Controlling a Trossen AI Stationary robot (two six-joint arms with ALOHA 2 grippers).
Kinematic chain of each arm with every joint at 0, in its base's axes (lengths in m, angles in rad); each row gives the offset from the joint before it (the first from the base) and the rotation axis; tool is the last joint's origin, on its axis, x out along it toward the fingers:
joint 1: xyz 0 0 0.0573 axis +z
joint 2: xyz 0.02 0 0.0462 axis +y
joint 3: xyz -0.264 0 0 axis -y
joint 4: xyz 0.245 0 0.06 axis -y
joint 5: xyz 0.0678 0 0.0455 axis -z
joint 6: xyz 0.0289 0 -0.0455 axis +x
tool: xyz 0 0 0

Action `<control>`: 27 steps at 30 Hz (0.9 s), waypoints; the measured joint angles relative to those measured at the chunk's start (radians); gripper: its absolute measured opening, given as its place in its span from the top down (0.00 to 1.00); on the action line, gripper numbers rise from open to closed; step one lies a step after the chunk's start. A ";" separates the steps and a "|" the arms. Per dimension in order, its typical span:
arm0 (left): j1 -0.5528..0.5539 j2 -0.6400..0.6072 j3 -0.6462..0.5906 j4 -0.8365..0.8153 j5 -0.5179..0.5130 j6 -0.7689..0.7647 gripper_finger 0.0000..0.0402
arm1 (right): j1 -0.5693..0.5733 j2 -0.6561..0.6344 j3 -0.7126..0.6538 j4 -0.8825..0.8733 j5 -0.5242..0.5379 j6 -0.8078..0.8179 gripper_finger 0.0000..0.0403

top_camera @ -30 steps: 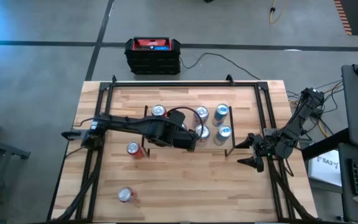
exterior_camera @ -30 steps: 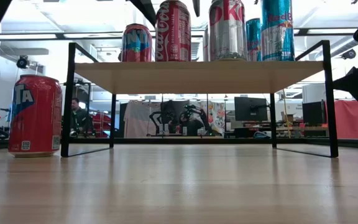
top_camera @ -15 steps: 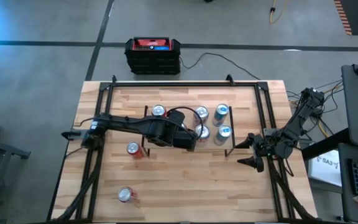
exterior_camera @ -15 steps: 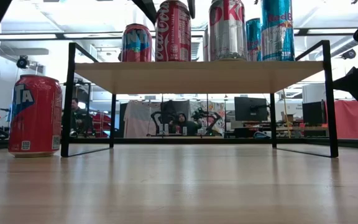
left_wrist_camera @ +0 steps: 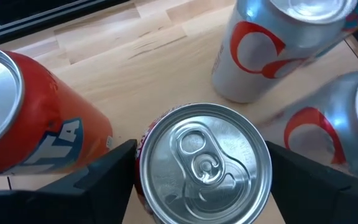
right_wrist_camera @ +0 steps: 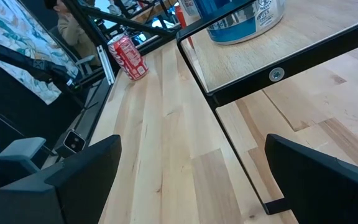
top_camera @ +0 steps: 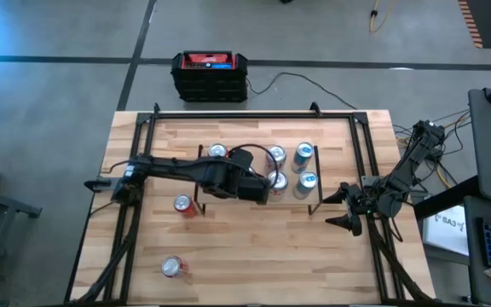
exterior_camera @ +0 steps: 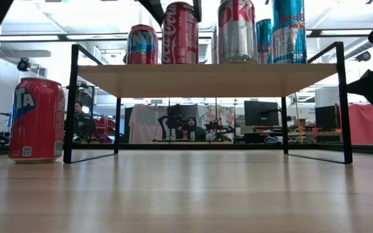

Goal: Place canned beverage on shelf
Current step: Put the top red white soda can on the shelf

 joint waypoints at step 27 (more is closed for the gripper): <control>0.090 0.000 -0.001 0.047 0.002 0.073 0.25 | 0.000 0.000 0.000 0.000 0.000 0.000 0.05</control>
